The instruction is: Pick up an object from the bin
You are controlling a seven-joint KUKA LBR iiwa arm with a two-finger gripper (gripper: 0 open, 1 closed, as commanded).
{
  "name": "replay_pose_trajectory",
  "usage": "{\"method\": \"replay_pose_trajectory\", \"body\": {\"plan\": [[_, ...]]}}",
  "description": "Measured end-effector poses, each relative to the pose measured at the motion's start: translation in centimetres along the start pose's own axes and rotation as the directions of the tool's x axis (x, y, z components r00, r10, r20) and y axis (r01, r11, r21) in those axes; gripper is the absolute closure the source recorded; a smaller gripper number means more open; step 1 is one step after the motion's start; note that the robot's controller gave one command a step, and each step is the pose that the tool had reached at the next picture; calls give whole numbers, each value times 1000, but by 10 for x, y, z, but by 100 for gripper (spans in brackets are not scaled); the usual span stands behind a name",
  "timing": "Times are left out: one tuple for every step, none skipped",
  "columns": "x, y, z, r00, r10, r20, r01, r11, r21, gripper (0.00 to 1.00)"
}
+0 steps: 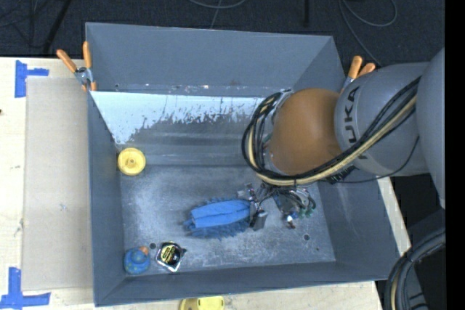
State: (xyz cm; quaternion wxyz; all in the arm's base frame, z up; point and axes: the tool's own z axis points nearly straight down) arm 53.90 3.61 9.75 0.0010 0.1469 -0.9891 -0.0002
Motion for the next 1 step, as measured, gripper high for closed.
{"method": "replay_pose_trajectory", "body": {"plan": [[8,-7,-137,1000,23,4,-23,1000,1,100]]}}
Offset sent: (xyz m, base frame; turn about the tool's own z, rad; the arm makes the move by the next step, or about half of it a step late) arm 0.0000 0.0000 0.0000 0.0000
